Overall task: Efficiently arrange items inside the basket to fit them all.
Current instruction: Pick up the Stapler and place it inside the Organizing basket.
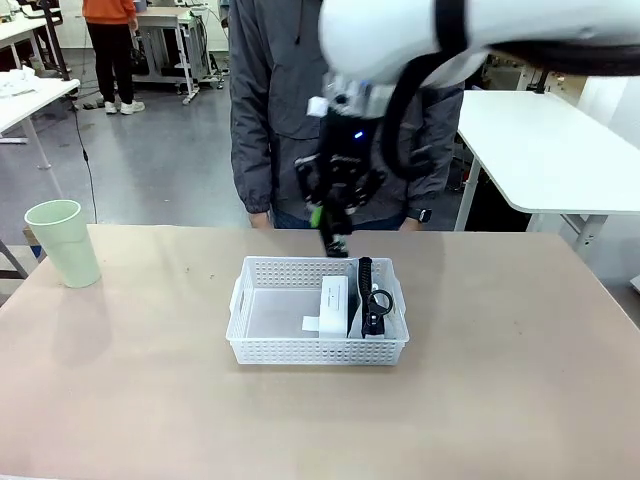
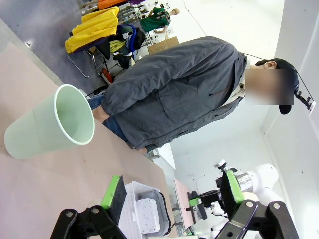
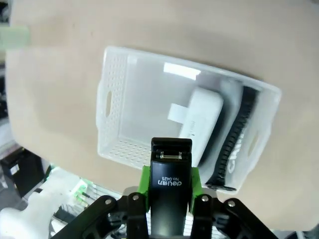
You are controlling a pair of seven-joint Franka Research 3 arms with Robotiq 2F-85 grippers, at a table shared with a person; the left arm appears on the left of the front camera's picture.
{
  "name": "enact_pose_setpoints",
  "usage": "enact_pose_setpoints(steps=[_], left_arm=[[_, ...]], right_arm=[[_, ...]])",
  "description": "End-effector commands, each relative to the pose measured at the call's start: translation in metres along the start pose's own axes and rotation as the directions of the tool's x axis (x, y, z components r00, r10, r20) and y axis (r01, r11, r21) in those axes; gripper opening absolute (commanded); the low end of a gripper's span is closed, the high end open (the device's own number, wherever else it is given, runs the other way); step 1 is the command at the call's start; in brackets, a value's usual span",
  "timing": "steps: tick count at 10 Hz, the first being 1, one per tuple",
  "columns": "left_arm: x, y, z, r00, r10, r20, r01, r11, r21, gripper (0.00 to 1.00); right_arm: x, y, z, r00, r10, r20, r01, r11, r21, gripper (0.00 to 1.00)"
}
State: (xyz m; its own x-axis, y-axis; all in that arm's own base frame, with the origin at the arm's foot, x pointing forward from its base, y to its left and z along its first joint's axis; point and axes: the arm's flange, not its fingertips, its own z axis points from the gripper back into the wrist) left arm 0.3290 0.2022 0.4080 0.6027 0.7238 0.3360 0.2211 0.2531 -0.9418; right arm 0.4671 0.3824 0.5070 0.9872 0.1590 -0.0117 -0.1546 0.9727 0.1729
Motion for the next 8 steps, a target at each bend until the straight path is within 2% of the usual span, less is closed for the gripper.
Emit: enact_pose_setpoints(steps=[1,2,3,8], left_arm=[[-0.001,-0.001,0.001,1.000,-0.012,0.007,0.012,1.000,-0.018,1.00],[-0.001,-0.001,0.001,1.000,-0.012,0.007,0.012,1.000,-0.018,1.00],[-0.001,-0.001,0.001,1.000,-0.012,0.007,0.012,1.000,-0.018,1.00],[-0.001,-0.001,0.001,1.000,-0.012,0.007,0.012,1.000,-0.018,1.00]], right_arm=[[0.011,0.014,-0.006,0.997,0.066,-0.030,-0.068,0.993,-0.097,0.37],[0.010,0.012,-0.004,0.995,0.090,-0.048,-0.094,0.993,-0.076,0.37],[0.002,0.015,-0.018,0.999,0.043,-0.023,-0.044,0.998,-0.034,0.37],[0.007,0.016,-0.021,0.998,0.055,-0.037,-0.056,0.997,-0.047,0.37]])
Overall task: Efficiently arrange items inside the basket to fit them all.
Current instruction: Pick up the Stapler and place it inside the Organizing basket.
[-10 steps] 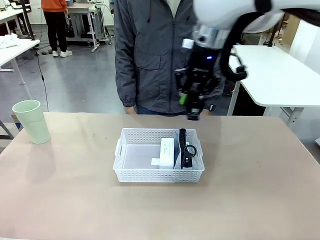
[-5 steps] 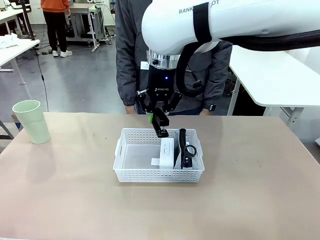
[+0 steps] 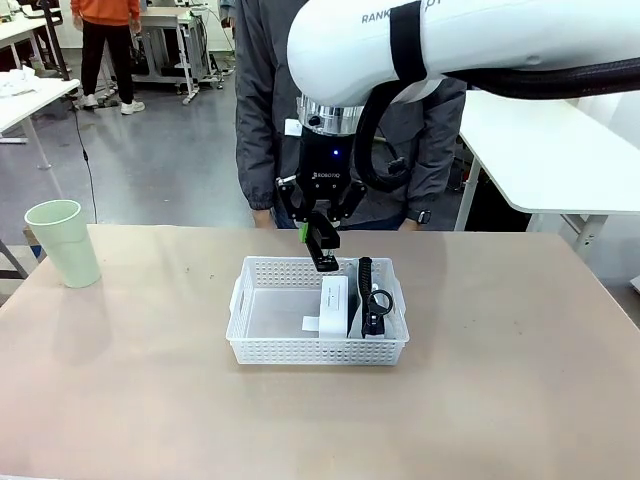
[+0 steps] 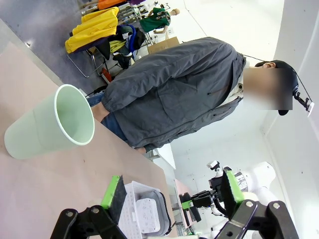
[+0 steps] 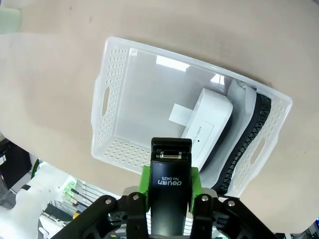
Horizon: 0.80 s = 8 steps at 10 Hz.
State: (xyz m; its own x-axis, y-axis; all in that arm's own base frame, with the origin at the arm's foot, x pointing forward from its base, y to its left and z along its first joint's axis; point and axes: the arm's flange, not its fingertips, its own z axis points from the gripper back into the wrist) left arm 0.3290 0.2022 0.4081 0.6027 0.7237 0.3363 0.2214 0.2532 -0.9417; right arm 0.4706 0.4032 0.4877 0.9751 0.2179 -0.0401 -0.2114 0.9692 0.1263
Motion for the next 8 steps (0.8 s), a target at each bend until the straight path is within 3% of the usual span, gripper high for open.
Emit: enact_pose_setpoints(steps=[1,3,6,8], left_arm=[[-0.001,-0.001,0.001,1.000,-0.012,0.007,0.012,1.000,-0.018,1.00],[-0.001,-0.001,0.001,1.000,-0.012,0.007,0.012,1.000,-0.018,1.00],[-0.001,-0.001,0.001,1.000,-0.012,0.007,0.012,1.000,-0.018,1.00],[-0.001,-0.001,0.001,1.000,-0.012,0.007,0.012,1.000,-0.018,1.00]], right_arm=[[0.001,0.015,-0.011,0.999,-0.017,0.040,0.021,0.995,-0.102,0.37],[0.001,0.043,-0.047,0.995,-0.046,0.084,0.055,0.992,-0.111,0.37],[-0.006,0.067,-0.086,0.996,-0.055,0.074,0.065,0.990,-0.129,0.37],[-0.002,0.073,-0.111,0.991,0.004,0.133,0.012,0.992,-0.123,0.37]])
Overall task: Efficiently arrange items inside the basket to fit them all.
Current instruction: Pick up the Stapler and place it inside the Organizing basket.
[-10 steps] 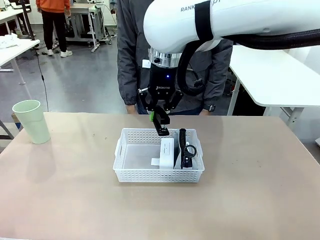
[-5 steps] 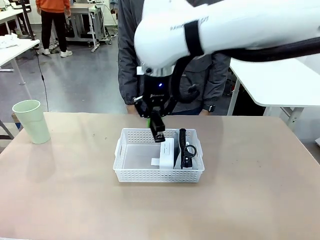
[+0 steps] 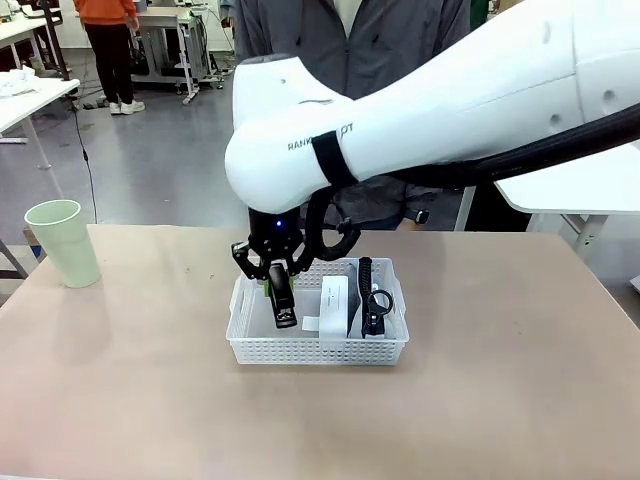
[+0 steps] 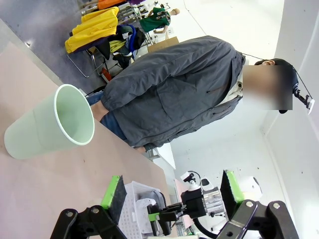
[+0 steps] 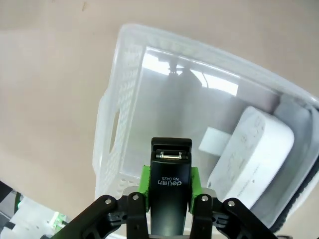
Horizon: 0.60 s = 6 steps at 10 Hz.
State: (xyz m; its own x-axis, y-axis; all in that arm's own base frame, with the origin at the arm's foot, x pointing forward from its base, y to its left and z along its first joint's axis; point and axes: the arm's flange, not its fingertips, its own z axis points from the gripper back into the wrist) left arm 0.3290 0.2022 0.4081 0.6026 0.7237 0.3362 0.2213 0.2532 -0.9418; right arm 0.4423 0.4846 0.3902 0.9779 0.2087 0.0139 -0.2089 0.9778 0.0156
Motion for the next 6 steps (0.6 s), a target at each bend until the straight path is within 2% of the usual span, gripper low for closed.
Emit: enact_pose_setpoints(steps=[1,3,6], left_arm=[[-0.001,-0.001,0.001,1.000,-0.012,0.007,0.012,1.000,-0.018,1.00],[-0.001,-0.001,0.001,1.000,-0.012,0.007,0.012,1.000,-0.018,1.00],[-0.001,-0.001,0.001,1.000,-0.012,0.007,0.012,1.000,-0.018,1.00]], right_arm=[[0.004,0.000,-0.013,0.998,0.030,0.052,-0.030,0.999,0.009,0.37],[0.001,-0.010,-0.029,0.996,0.042,0.084,-0.042,0.999,-0.003,0.37],[0.005,-0.012,-0.049,0.991,0.129,0.031,-0.128,0.992,-0.020,0.37]])
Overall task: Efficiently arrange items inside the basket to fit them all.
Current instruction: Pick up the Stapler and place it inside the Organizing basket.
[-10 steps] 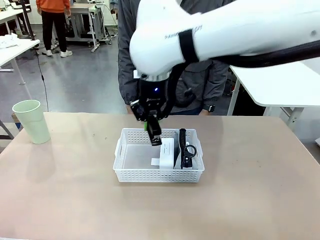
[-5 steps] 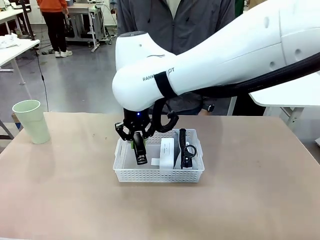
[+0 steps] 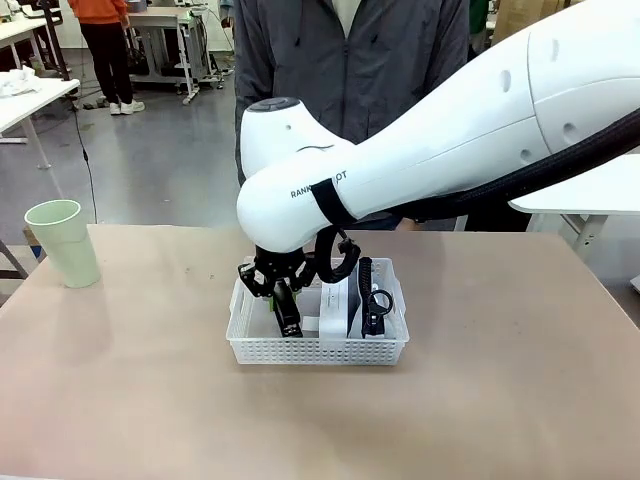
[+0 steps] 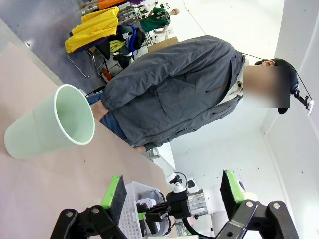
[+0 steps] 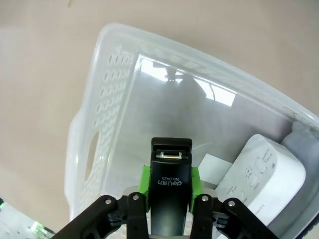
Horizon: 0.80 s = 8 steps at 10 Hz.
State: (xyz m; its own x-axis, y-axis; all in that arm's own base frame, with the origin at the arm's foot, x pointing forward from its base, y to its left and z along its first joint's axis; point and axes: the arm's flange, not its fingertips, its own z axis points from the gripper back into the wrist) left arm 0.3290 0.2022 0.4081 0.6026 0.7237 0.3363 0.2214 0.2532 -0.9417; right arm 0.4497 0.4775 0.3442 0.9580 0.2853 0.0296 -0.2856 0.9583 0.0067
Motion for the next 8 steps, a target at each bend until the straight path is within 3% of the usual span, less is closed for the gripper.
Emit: enact_pose_setpoints(steps=[1,8], left_arm=[[-0.0008,-0.0006,0.0005,1.000,-0.012,0.007,0.012,1.000,-0.018,1.00],[-0.0008,-0.0006,0.0005,1.000,-0.012,0.007,0.012,1.000,-0.018,1.00]], right_arm=[[0.0028,-0.0021,-0.0104,0.997,0.076,0.001,-0.076,0.996,-0.039,0.37],[0.0121,-0.0032,-0.0176,0.994,0.112,-0.001,-0.112,0.994,-0.019,0.37]])
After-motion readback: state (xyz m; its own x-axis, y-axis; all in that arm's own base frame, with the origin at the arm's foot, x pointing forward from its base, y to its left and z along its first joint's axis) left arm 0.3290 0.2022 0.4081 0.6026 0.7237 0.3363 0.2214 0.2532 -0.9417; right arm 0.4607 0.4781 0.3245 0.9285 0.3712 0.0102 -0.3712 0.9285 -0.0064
